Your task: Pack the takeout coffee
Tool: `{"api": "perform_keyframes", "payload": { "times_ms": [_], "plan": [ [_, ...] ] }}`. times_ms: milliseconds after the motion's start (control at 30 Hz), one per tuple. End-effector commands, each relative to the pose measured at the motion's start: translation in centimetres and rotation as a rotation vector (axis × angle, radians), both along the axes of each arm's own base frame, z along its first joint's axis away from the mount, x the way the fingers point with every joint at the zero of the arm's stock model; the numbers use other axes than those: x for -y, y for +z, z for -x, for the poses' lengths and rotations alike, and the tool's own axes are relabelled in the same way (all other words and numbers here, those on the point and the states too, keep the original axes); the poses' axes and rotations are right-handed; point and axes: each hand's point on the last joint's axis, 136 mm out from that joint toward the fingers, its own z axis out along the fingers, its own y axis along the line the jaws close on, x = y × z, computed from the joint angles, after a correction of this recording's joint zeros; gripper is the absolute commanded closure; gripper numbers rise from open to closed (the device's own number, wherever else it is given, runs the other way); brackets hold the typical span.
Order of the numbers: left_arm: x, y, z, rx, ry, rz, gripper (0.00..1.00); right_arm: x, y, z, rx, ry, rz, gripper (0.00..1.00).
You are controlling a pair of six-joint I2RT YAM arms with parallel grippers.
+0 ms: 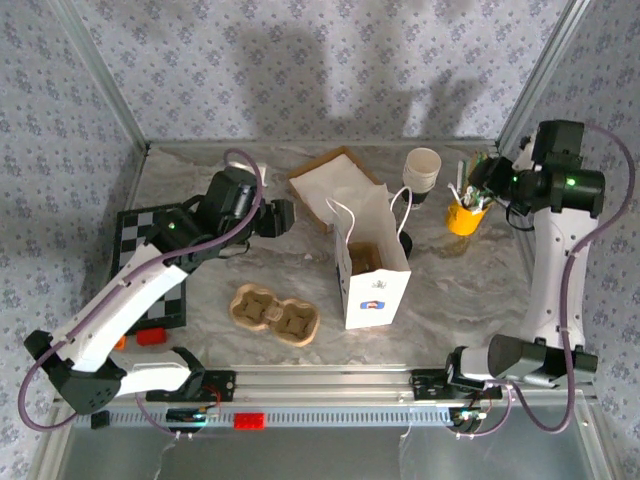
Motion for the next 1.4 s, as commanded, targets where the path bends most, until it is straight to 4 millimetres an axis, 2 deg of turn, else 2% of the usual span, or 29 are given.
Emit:
{"api": "perform_keyframes", "payload": {
  "times_ms": [0, 233, 467, 667, 767, 1033, 1367],
  "plan": [
    [0.6, 1.8, -0.4, 0.043, -0.045, 0.015, 0.4, 1.8, -1.9, 0.1, -0.019, -0.029, 0.034, 0.42],
    [1.6, 1.2, -1.0, 0.031, -0.07, 0.015, 0.4, 4.9, -5.2, -1.2, -0.063, -0.08, 0.037, 0.53],
    [2.1, 0.7, -1.8, 0.035, -0.078, -0.007, 0.4, 5.9, -7.0, -3.7, -0.067, -0.075, -0.007, 0.57],
    [1.9, 0.6, -2.4, 0.033, -0.062, -0.009, 0.4, 5.3, -7.6, -5.7, -0.064, -0.046, -0.041, 0.58],
    [1.9, 0.4, -2.5, 0.03, -0.058, -0.008, 0.4, 5.1, -8.0, -6.2, -0.081, -0.042, -0.039, 0.61],
    [1.8, 0.2, -2.8, 0.024, -0.05, -0.008, 0.39, 3.9, -9.2, -5.8, -0.11, -0.02, -0.048, 0.63],
    [1.9, 0.2, -2.9, 0.021, -0.054, -0.002, 0.39, 4.0, -10.0, -6.2, -0.123, -0.02, -0.055, 0.7]
  ]
}}
